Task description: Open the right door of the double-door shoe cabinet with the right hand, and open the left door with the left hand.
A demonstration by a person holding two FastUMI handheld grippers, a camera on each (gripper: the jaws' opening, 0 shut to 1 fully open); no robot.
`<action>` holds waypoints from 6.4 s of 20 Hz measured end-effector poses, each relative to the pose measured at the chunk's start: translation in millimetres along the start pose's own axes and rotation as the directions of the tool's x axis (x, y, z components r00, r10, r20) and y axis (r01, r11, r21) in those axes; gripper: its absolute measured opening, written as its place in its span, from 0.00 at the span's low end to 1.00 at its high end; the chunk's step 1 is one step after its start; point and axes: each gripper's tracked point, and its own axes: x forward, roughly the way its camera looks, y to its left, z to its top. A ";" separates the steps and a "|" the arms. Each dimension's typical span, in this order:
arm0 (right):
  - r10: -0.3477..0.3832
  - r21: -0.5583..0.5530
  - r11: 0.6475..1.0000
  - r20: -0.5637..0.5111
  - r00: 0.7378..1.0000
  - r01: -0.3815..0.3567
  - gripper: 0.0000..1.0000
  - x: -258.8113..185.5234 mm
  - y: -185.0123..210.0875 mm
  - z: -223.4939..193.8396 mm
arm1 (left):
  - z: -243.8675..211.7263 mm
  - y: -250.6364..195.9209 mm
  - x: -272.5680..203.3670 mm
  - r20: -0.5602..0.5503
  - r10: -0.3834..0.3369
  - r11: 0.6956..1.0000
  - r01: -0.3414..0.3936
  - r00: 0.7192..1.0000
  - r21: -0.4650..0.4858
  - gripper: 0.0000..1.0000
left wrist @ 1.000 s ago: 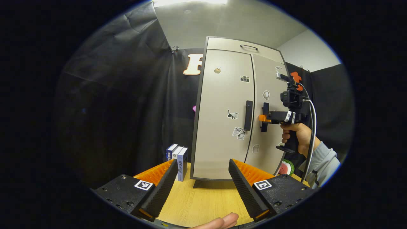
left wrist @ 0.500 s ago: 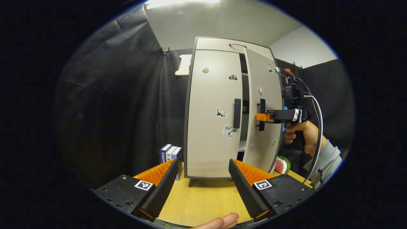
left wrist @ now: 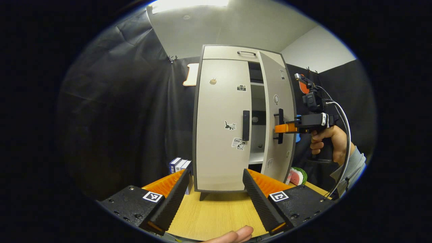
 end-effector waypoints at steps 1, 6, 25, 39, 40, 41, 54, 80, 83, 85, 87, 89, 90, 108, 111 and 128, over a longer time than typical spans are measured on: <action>-0.001 -0.008 1.000 -0.001 1.000 0.001 0.24 -3.9 -1.5 0.0 | 0.7 -3.3 -0.7 0.000 -0.005 1.000 0.005 1.000 0.003 0.99; -0.006 -0.010 1.000 -0.007 1.000 0.006 0.24 -21.3 -13.6 -1.2 | 2.1 -17.2 -1.0 0.003 -0.025 1.000 0.025 1.000 0.013 0.99; -0.095 -0.005 0.995 -0.027 0.995 0.095 0.23 -75.2 -71.8 -4.6 | -12.5 -51.4 1.3 -0.021 -0.078 0.997 0.078 0.997 -0.011 0.99; -0.148 0.007 0.989 0.004 0.989 0.148 0.01 -85.7 -171.6 -0.2 | -30.1 -71.2 14.7 -0.054 -0.099 0.995 0.099 0.994 0.001 0.99; -0.162 -0.035 0.986 0.016 0.987 0.162 0.01 -85.5 -171.8 1.0 | -31.9 -69.3 15.4 -0.057 -0.093 0.996 0.094 0.994 0.007 0.99; -0.195 -0.071 0.978 0.027 0.980 0.196 0.01 -86.1 -172.7 2.7 | -32.8 -67.0 15.5 -0.058 -0.090 0.996 0.091 0.994 0.011 0.99; -0.240 -0.090 0.964 0.109 0.965 0.250 0.01 -118.8 -166.1 -0.7 | -53.8 -73.0 64.2 -0.122 -0.150 0.989 0.151 0.981 0.000 0.99; -0.197 0.004 0.980 0.184 0.963 0.200 1.00 -233.0 -10.7 -88.6 | 40.9 -96.4 256.3 -0.002 -0.181 0.983 0.180 0.984 0.044 0.98; -0.237 0.012 0.971 0.211 0.948 0.240 0.99 -236.0 -20.7 -83.5 | 49.3 -104.4 286.6 0.035 -0.176 0.984 0.175 0.984 0.031 0.97; -0.242 0.012 0.969 0.208 0.948 0.245 0.98 -235.4 -24.5 -86.2 | 49.6 -103.1 300.2 0.033 -0.141 0.989 0.139 0.989 0.054 0.97; -0.247 0.033 0.969 0.206 0.947 0.245 1.00 -233.9 -30.0 -86.6 | 52.8 -112.2 311.0 0.043 -0.152 0.986 0.149 0.987 0.079 0.97; -0.233 0.070 0.972 0.204 0.951 0.223 1.00 -229.7 -30.5 -89.4 | 51.5 -115.9 318.3 0.036 -0.154 0.984 0.150 0.987 0.098 0.98; -0.218 0.096 0.974 0.184 0.958 0.203 1.00 -225.9 -29.1 -95.1 | 53.0 -118.9 322.6 0.044 -0.150 0.985 0.146 0.988 0.091 0.94; -0.279 0.071 0.960 0.165 0.946 0.271 1.00 -226.4 -37.4 -101.8 | 60.3 -116.3 338.7 0.006 -0.128 0.987 0.127 0.992 0.102 0.26; -0.293 0.085 0.956 0.179 0.939 0.282 1.00 -238.3 -37.3 -95.6 | 58.6 -114.3 330.3 -0.018 -0.120 0.990 0.121 0.993 0.074 0.24; -0.352 0.044 0.935 0.249 0.902 0.353 1.00 -299.4 -25.9 -73.9 | 61.0 -80.0 238.8 -0.049 -0.171 0.984 0.173 0.984 0.033 0.24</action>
